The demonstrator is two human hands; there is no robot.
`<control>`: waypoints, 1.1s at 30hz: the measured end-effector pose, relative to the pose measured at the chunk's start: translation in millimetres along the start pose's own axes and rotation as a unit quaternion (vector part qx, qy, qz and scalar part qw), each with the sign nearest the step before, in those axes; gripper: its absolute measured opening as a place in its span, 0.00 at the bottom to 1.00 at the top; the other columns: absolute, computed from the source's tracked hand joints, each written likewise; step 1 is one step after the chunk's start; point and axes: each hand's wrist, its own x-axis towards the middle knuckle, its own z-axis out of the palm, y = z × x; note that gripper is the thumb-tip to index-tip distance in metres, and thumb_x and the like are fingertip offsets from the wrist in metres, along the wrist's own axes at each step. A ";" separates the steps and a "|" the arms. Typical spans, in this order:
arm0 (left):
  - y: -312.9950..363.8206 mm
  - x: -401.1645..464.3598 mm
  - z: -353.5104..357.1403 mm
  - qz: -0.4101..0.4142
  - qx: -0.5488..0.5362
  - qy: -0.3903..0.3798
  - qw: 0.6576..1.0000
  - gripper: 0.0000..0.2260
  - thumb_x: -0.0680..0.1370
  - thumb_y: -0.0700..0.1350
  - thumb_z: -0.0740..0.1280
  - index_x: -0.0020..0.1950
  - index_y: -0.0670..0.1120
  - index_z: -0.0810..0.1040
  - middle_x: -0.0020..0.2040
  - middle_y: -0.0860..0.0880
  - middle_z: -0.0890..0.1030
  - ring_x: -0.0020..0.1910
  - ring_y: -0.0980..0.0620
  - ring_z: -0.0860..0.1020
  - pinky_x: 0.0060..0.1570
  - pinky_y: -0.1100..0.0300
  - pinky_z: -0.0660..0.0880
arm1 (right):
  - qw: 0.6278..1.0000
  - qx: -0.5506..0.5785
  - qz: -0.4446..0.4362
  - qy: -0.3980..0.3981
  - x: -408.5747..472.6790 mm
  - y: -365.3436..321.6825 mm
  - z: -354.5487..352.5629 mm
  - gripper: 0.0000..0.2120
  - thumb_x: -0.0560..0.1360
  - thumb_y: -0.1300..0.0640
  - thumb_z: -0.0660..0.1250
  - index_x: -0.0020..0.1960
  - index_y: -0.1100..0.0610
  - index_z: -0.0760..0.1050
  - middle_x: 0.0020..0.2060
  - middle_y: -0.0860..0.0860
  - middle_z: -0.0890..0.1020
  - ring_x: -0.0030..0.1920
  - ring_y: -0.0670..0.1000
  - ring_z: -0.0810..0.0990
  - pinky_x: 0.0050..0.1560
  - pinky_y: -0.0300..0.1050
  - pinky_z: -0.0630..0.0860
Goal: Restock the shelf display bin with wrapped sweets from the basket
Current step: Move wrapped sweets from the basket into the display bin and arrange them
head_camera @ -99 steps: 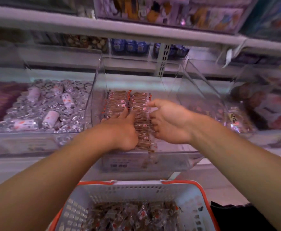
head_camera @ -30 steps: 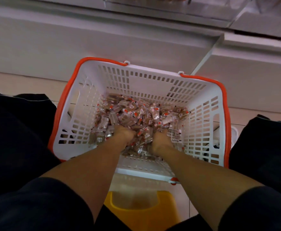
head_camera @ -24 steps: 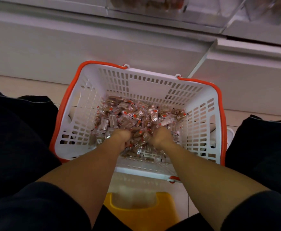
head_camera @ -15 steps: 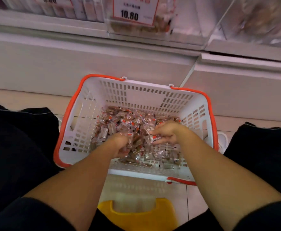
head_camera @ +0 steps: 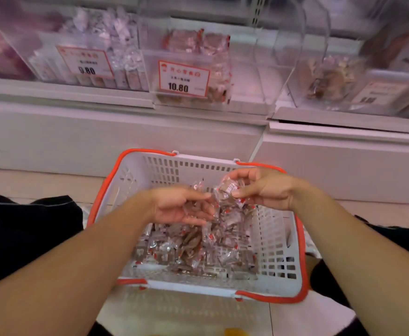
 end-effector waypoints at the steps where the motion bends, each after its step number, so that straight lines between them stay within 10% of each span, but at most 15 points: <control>1: 22.3 -10.8 5.3 0.002 0.024 -0.017 1.000 0.12 0.75 0.48 0.68 0.52 0.40 0.79 0.47 0.41 0.84 0.52 0.44 0.83 0.50 0.53 0.81 | 0.999 -0.043 -0.017 -0.001 -7.7 -18.8 -0.9 0.20 0.72 0.73 0.69 0.59 0.56 0.78 0.48 0.56 0.77 0.47 0.53 0.78 0.44 0.41 0.77; 6: 107.8 -69.8 36.6 0.007 0.171 -0.018 0.985 0.20 0.72 0.59 0.65 0.44 0.43 0.86 0.47 0.40 0.85 0.45 0.48 0.85 0.43 0.58 0.82 | 0.977 -0.141 -0.161 -0.001 -46.5 -96.7 16.5 0.24 0.62 0.72 0.77 0.55 0.57 0.81 0.42 0.56 0.80 0.42 0.56 0.80 0.43 0.49 0.81; 13: 132.8 -109.6 54.2 0.042 0.110 -0.131 0.984 0.18 0.78 0.53 0.63 0.65 0.48 0.78 0.65 0.40 0.78 0.63 0.38 0.77 0.54 0.47 0.80 | 0.919 -0.199 -0.337 0.043 -73.0 -132.7 43.2 0.24 0.56 0.60 0.81 0.52 0.51 0.82 0.45 0.52 0.85 0.47 0.50 0.84 0.50 0.44 0.82; 18: 147.8 -110.2 65.2 0.067 0.093 -0.146 0.983 0.25 0.72 0.62 0.64 0.59 0.47 0.83 0.59 0.40 0.81 0.62 0.42 0.79 0.52 0.54 0.81 | 0.907 -0.229 -0.347 0.065 -76.8 -158.7 36.4 0.26 0.56 0.61 0.81 0.52 0.51 0.81 0.42 0.51 0.83 0.44 0.55 0.85 0.44 0.48 0.84; 25: 159.2 -113.2 66.2 0.060 0.184 -0.112 0.975 0.12 0.75 0.45 0.69 0.55 0.42 0.83 0.56 0.37 0.82 0.57 0.43 0.82 0.50 0.54 0.82 | 0.884 -0.349 -0.299 0.088 -79.8 -163.4 41.7 0.34 0.55 0.67 0.84 0.58 0.51 0.78 0.43 0.49 0.83 0.41 0.51 0.84 0.39 0.40 0.82; 33: 158.2 -106.7 80.4 0.094 0.220 -0.076 0.968 0.08 0.68 0.39 0.76 0.45 0.49 0.86 0.48 0.44 0.85 0.49 0.49 0.84 0.36 0.63 0.80 | 0.892 -0.318 -0.310 0.087 -76.5 -147.0 48.8 0.38 0.68 0.66 0.76 0.73 0.49 0.66 0.66 0.45 0.78 0.66 0.40 0.75 0.67 0.40 0.72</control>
